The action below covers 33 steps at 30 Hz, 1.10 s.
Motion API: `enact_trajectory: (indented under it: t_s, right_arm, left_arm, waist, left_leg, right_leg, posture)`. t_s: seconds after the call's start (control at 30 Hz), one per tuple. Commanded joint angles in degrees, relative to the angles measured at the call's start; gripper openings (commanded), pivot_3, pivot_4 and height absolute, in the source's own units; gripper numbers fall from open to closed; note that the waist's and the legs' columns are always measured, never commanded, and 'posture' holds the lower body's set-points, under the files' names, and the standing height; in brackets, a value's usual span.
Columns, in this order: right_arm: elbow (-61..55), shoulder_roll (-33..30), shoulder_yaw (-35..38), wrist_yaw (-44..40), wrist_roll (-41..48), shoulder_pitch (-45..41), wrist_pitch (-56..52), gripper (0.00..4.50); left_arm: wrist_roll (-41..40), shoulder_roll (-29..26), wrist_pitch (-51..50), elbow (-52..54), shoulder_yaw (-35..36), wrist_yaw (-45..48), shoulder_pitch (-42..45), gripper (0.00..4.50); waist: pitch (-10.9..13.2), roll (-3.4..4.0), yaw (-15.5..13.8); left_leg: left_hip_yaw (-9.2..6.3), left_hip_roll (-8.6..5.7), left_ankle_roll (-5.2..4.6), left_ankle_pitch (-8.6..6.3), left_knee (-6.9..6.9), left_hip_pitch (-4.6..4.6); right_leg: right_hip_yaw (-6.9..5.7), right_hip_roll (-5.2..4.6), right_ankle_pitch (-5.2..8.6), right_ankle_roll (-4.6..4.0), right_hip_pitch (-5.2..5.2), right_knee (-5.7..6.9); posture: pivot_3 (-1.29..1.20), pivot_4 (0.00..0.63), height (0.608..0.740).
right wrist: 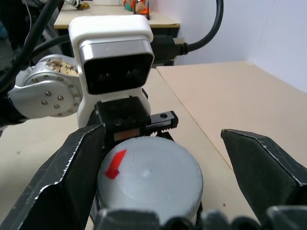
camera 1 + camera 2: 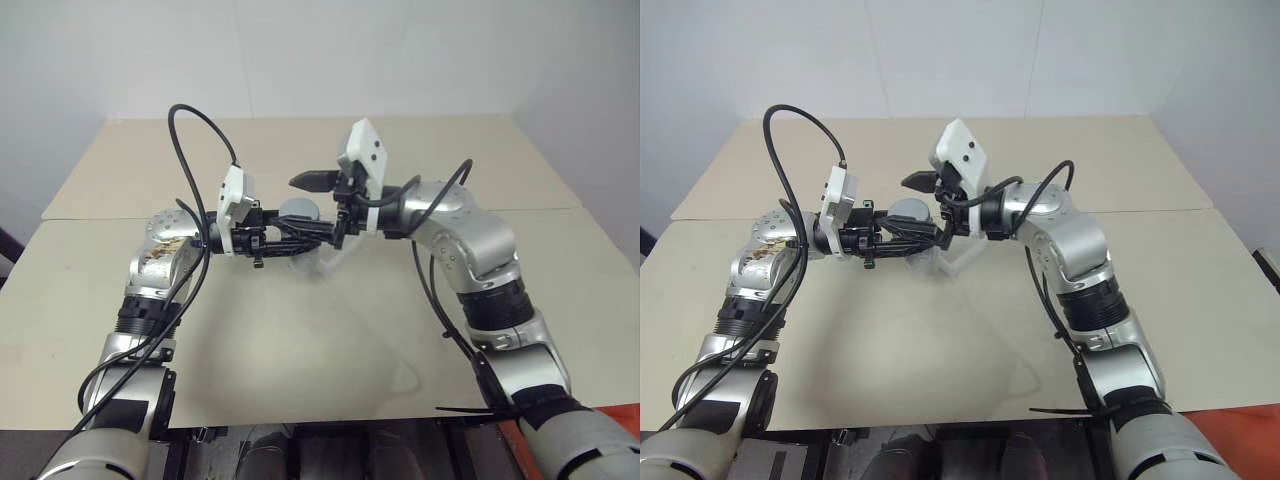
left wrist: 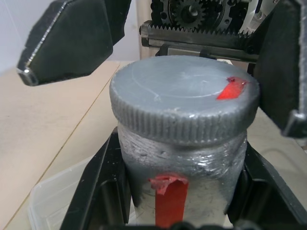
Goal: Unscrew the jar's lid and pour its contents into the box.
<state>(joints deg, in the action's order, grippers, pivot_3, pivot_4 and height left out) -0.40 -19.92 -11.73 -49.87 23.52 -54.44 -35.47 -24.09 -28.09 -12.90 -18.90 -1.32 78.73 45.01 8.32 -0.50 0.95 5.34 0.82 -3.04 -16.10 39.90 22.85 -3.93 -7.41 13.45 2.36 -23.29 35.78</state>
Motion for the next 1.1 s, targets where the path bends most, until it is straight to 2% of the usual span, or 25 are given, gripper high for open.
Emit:
enact_trajectory:
  t_s: [0.03,0.67,0.83,1.1]
  right_arm:
    - [0.4,-2.5,1.7,-0.1,-1.5,-0.5,0.3,4.44]
    - [1.6,-10.5,6.3,-1.7,-0.7,2.2,2.0,4.44]
    - [-1.0,-12.0,8.7,-2.6,0.8,4.8,1.3,4.44]
    - [-10.8,-12.7,10.5,-4.9,7.2,7.2,-2.4,4.44]
  left_arm:
    - [-0.8,-1.0,0.4,2.2,0.7,0.8,0.6,2.05]
    - [-2.0,-3.3,-1.1,5.2,1.1,1.4,-1.1,2.05]
    - [-2.1,-3.7,-1.6,6.7,1.2,1.1,-2.3,2.05]
    - [-0.6,-1.6,-0.9,2.6,0.6,-1.1,0.0,2.05]
  waist:
    - [0.0,0.0,0.0]
    - [0.0,0.0,-0.5]
    - [0.0,0.0,0.1]
    - [0.0,0.0,-0.2]
  left_leg:
    - [0.0,0.0,0.0,0.0,0.0,0.0]
    - [-0.04,0.02,-0.01,0.0,0.0,0.05]
    - [0.02,0.02,-0.01,0.0,-0.03,0.01]
    - [0.0,0.03,-0.01,-0.01,-0.02,0.02]
  right_leg:
    - [0.0,0.0,0.0,0.0,0.0,0.0]
    - [0.0,-0.03,0.0,0.0,0.02,-0.03]
    - [0.02,0.0,0.0,0.0,0.0,-0.05]
    - [0.02,0.0,0.0,0.0,0.0,-0.04]
  posture:
    - [0.0,0.15,0.74]
    - [0.0,0.15,0.74]
    - [0.0,0.15,0.74]
    - [0.0,0.15,0.74]
